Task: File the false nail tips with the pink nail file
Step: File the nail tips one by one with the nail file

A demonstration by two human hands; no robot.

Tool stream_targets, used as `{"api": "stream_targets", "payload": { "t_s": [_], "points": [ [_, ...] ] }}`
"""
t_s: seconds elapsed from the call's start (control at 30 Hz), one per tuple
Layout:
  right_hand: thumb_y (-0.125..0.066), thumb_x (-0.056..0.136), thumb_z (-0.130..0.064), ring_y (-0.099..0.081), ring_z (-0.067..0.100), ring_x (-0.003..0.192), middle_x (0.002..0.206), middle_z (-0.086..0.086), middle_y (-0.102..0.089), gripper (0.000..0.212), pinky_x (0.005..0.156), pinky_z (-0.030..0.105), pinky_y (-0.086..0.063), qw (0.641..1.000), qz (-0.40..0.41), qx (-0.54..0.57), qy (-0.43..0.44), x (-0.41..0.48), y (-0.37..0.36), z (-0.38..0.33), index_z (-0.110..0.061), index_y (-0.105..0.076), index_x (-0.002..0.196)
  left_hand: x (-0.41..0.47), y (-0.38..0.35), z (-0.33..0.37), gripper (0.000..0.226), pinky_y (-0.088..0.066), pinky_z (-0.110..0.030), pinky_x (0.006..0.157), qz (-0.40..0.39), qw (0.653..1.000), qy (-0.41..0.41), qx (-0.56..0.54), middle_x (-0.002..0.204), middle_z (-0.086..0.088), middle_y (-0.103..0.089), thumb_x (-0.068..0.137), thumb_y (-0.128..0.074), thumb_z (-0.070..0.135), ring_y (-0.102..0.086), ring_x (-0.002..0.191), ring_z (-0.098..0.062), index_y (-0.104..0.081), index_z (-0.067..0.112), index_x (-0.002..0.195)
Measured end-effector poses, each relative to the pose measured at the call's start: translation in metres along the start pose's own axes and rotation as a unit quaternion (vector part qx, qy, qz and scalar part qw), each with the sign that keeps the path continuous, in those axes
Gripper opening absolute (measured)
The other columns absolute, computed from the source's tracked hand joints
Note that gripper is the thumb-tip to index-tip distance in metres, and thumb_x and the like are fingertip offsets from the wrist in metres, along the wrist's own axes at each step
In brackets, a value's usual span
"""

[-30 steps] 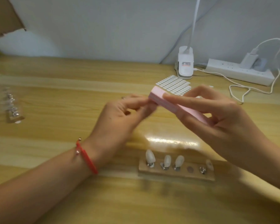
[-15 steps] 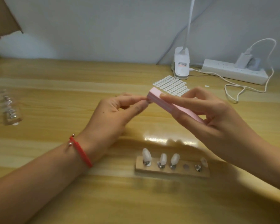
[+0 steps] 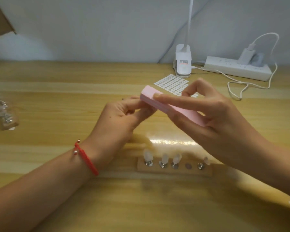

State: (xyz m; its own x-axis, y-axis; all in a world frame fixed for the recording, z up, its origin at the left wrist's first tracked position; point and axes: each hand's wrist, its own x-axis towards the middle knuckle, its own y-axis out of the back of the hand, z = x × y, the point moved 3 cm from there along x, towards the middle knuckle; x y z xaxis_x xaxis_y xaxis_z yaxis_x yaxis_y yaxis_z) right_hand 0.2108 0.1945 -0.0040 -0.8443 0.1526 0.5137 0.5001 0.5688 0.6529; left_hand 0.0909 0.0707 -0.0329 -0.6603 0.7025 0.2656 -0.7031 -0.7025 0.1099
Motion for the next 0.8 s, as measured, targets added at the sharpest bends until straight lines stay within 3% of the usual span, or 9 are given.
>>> {"api": "stream_targets", "payload": {
  "t_s": [0.07, 0.13, 0.17, 0.27, 0.3, 0.4, 0.53, 0.67, 0.8],
  "points": [
    [-0.063, 0.093, -0.026, -0.047, 0.004, 0.08, 0.094, 0.002, -0.045, 0.032, 0.063, 0.007, -0.036, 1.0, 0.003, 0.012, -0.014, 0.0, -0.002, 0.001, -0.035, -0.065, 0.124, 0.0, -0.002, -0.001, 0.03, -0.051, -0.022, 0.089, 0.001, 1.0, 0.001, 0.0, 0.105, 0.005, -0.073, 0.077, -0.062, 0.026, -0.065, 0.103, -0.014, -0.074, 0.011, 0.101],
    [-0.063, 0.094, -0.024, -0.047, 0.004, 0.08, 0.094, 0.004, -0.046, 0.032, 0.065, 0.008, -0.036, 1.0, 0.0, 0.018, -0.012, 0.002, -0.005, 0.0, -0.035, -0.064, 0.124, -0.004, -0.01, 0.002, 0.021, -0.047, -0.009, 0.074, -0.02, 1.0, 0.0, -0.01, 0.087, 0.012, -0.075, 0.076, -0.061, 0.026, -0.065, 0.09, 0.003, -0.075, 0.017, 0.089],
    [-0.063, 0.094, -0.025, -0.047, 0.004, 0.08, 0.094, 0.004, -0.046, 0.032, 0.065, 0.008, -0.036, 1.0, -0.004, 0.021, -0.012, 0.003, -0.004, 0.0, -0.036, -0.064, 0.124, -0.004, -0.01, 0.003, 0.019, -0.045, -0.007, 0.074, -0.02, 1.0, -0.005, -0.01, 0.086, 0.014, -0.074, 0.076, -0.062, 0.025, -0.065, 0.088, 0.005, -0.075, 0.018, 0.088],
    [-0.058, 0.092, -0.036, -0.046, 0.005, 0.078, 0.091, 0.002, -0.046, 0.034, 0.066, 0.009, -0.036, 0.998, -0.005, 0.035, -0.046, 0.004, 0.001, 0.006, -0.041, -0.062, 0.125, 0.003, 0.003, 0.001, 0.025, -0.049, -0.021, 0.09, 0.015, 1.0, -0.013, 0.011, 0.107, 0.004, -0.072, 0.082, -0.064, 0.022, -0.064, 0.106, -0.013, -0.074, 0.013, 0.103],
    [-0.057, 0.092, -0.038, -0.046, 0.006, 0.079, 0.09, 0.002, -0.046, 0.033, 0.067, 0.01, -0.035, 0.997, -0.006, 0.043, -0.057, 0.003, 0.001, 0.008, -0.043, -0.061, 0.125, 0.003, 0.002, 0.001, 0.024, -0.049, -0.021, 0.09, 0.012, 1.0, -0.013, 0.015, 0.109, 0.001, -0.071, 0.084, -0.064, 0.02, -0.063, 0.107, -0.015, -0.074, 0.011, 0.104],
    [-0.058, 0.096, -0.035, -0.049, 0.01, 0.082, 0.092, 0.004, -0.047, 0.029, 0.07, 0.013, -0.037, 0.997, -0.023, 0.054, -0.052, 0.003, -0.006, 0.006, -0.043, -0.062, 0.124, -0.005, -0.011, 0.002, 0.022, -0.049, -0.013, 0.082, -0.045, 0.999, -0.014, 0.015, 0.105, 0.0, -0.073, 0.083, -0.063, 0.016, -0.064, 0.105, -0.005, -0.075, 0.008, 0.1],
    [-0.052, 0.088, -0.045, -0.048, 0.008, 0.078, 0.09, 0.001, -0.047, 0.036, 0.068, 0.013, -0.037, 0.993, -0.02, 0.077, -0.091, 0.0, -0.004, 0.012, -0.047, -0.062, 0.122, 0.0, 0.007, -0.002, 0.027, -0.043, -0.014, 0.093, 0.011, 0.999, -0.016, 0.034, 0.108, 0.001, -0.071, 0.081, -0.064, 0.02, -0.061, 0.11, -0.009, -0.074, 0.011, 0.104],
    [-0.059, 0.096, -0.032, -0.048, 0.009, 0.081, 0.09, 0.002, -0.047, 0.029, 0.071, 0.014, -0.036, 0.995, -0.027, 0.072, -0.063, 0.003, -0.01, 0.007, -0.044, -0.063, 0.123, -0.006, -0.012, 0.0, 0.024, -0.044, -0.012, 0.089, -0.043, 0.999, -0.016, 0.028, 0.105, 0.006, -0.073, 0.08, -0.063, 0.022, -0.062, 0.107, -0.002, -0.075, 0.014, 0.098],
    [-0.056, 0.09, -0.042, -0.047, 0.009, 0.076, 0.087, -0.001, -0.045, 0.033, 0.066, 0.019, -0.038, 0.991, -0.022, 0.094, -0.097, 0.004, -0.004, 0.013, -0.045, -0.063, 0.122, 0.003, 0.002, -0.001, 0.028, -0.042, -0.015, 0.095, 0.009, 0.999, -0.017, 0.026, 0.108, 0.003, -0.072, 0.081, -0.064, 0.022, -0.061, 0.109, -0.003, -0.074, 0.011, 0.104]
  ]
}}
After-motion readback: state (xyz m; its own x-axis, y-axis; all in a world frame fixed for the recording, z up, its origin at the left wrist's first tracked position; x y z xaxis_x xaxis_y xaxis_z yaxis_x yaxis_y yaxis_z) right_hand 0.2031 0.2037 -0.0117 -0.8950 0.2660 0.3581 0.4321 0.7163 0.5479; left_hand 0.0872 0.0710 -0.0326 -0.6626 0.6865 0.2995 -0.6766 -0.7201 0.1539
